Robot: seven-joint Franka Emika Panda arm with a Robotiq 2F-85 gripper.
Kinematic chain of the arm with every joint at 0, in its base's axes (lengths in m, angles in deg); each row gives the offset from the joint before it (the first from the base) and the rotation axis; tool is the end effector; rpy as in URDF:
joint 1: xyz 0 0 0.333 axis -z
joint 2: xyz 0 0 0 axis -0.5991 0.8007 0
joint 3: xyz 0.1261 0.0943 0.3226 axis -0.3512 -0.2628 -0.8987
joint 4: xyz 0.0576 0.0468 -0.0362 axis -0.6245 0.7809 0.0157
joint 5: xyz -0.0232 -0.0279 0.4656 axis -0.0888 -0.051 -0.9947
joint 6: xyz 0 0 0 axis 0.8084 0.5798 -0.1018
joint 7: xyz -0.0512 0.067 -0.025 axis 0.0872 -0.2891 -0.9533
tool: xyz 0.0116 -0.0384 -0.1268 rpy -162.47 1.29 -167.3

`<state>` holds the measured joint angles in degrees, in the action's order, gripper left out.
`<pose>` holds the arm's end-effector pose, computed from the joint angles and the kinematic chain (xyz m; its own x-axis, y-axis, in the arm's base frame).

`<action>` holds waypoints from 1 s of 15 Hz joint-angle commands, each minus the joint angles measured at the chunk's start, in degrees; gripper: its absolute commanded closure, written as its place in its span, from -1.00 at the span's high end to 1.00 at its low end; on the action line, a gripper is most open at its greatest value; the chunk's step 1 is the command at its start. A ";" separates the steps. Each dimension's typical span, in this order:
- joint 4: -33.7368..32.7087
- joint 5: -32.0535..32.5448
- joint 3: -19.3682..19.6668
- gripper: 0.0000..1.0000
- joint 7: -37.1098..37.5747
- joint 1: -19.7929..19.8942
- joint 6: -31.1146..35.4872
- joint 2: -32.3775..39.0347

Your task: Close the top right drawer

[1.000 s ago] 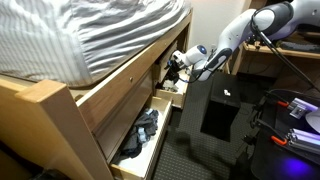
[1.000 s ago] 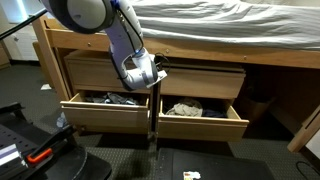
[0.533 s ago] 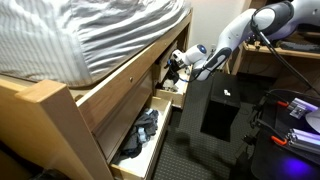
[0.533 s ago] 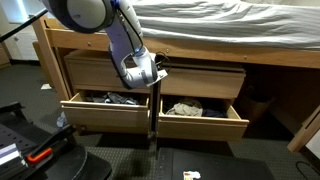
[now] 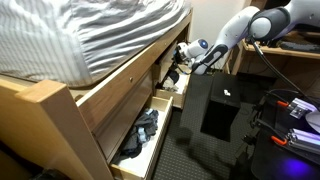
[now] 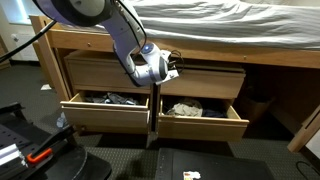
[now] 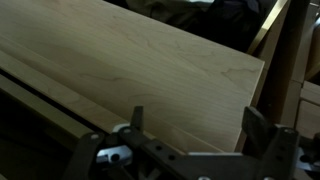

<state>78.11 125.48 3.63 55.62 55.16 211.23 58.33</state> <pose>0.8264 -0.2107 -0.0576 0.5754 0.5995 0.5563 0.3318 -0.7928 0.5112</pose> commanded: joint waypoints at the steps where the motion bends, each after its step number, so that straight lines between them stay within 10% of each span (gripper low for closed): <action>1: 0.00 -0.06 0.00 1.00 0.09 -0.15 0.00 0.00; 4: -0.42 -1.07 0.89 1.00 0.01 -1.97 -1.20 0.01; 10: -5.39 -19.02 17.79 1.00 4.11 -21.22 -7.87 -0.04; 15: -3.49 -18.70 17.45 1.00 4.13 -19.46 -6.85 0.12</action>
<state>74.62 106.78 21.08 59.75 35.71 204.38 58.45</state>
